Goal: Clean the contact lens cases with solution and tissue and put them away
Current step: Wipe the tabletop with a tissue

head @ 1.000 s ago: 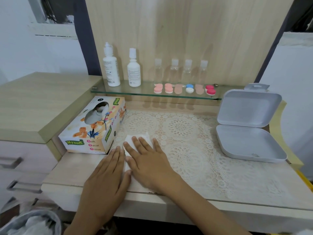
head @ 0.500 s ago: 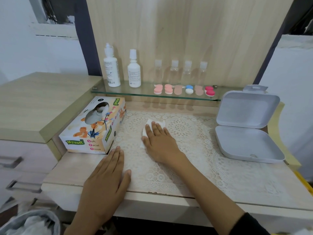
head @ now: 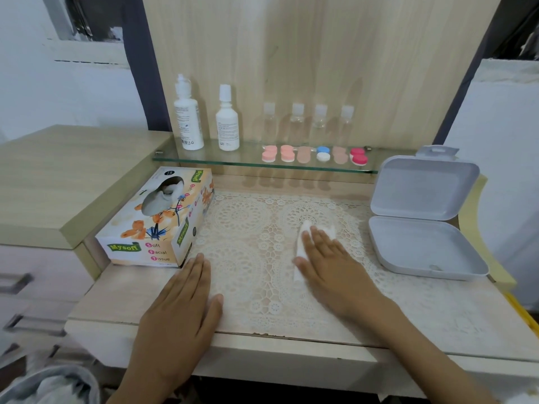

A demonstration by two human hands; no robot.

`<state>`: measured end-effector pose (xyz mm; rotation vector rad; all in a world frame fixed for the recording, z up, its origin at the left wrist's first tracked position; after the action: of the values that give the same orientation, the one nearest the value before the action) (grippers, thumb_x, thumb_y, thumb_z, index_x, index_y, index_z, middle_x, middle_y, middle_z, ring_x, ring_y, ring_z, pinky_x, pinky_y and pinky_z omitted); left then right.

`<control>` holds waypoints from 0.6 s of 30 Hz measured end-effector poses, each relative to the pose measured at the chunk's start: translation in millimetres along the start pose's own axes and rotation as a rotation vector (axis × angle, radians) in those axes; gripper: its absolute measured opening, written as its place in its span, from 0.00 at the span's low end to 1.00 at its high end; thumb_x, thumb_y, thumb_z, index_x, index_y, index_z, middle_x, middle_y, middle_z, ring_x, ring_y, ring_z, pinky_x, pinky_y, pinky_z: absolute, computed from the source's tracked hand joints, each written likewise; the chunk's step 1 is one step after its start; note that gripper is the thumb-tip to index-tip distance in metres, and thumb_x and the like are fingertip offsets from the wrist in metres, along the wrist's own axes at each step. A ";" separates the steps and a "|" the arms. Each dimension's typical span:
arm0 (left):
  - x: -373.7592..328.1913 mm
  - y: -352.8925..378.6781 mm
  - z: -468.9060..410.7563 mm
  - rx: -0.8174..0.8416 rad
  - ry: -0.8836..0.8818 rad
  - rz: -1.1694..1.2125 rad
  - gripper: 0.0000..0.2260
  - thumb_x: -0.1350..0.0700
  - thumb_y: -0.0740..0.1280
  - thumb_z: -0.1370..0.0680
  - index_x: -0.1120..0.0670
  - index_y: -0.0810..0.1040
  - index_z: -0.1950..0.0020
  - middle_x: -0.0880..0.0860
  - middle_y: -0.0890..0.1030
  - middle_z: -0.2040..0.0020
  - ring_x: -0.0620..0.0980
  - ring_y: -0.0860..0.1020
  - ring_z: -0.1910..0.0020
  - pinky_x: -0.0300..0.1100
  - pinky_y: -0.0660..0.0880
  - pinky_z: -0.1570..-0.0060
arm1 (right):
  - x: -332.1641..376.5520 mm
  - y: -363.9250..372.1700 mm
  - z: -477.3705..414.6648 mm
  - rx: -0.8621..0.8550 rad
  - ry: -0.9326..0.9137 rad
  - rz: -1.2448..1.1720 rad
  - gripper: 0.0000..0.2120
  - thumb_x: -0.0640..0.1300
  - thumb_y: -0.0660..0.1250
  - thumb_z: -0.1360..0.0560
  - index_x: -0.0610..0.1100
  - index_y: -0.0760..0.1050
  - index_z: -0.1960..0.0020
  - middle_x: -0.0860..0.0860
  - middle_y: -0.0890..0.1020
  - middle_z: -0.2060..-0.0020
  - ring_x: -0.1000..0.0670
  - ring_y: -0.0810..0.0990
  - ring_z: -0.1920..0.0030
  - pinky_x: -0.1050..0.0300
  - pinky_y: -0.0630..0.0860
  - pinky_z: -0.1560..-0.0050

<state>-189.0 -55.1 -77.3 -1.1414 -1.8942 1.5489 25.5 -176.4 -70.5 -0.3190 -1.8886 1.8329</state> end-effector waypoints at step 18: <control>0.8 0.2 -0.7 -0.014 -0.005 -0.013 0.27 0.45 0.50 0.21 0.61 0.68 0.30 0.55 0.69 0.30 0.47 0.66 0.32 0.33 0.50 0.33 | 64.5 12.2 -27.8 0.006 -0.180 -0.047 0.28 0.58 0.39 0.18 0.48 0.39 0.22 0.49 0.40 0.23 0.51 0.36 0.24 0.52 0.37 0.24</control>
<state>-188.8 -54.0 -77.4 -1.1305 -1.9150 1.5350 -17.9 -119.9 -71.4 -0.1094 -1.9911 1.8902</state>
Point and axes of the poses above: each hand's wrist, its own z-axis away from the middle knuckle, its own y-axis out of the palm, x = y × z, the point moved 4 cm from there along -z, towards the middle knuckle
